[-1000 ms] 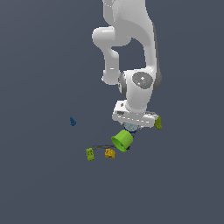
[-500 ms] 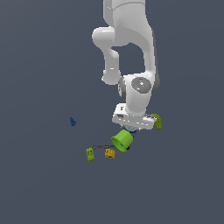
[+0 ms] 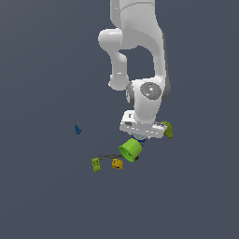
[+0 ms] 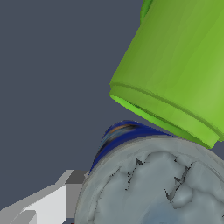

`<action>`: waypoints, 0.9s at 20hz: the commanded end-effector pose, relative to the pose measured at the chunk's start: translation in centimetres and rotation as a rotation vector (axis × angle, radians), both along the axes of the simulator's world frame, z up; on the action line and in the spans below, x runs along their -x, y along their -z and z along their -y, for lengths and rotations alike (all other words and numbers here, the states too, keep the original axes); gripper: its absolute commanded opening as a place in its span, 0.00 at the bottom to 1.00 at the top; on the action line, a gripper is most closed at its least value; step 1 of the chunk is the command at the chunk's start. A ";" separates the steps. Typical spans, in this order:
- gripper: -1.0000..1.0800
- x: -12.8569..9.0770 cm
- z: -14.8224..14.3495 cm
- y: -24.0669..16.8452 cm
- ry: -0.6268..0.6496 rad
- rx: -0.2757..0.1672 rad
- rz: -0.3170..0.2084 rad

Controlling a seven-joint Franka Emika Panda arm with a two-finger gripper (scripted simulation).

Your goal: Pick up a designated object from a clutter of objects.

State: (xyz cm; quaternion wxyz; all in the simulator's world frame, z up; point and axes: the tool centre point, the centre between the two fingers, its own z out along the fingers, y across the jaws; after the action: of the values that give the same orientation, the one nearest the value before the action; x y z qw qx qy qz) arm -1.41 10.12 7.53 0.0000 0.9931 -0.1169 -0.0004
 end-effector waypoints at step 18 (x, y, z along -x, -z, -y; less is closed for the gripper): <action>0.00 2.2 -3.6 -9.8 -0.001 0.001 0.001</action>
State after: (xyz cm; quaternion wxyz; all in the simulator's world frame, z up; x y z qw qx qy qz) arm -3.41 13.20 15.80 0.0009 0.9932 -0.1167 -0.0019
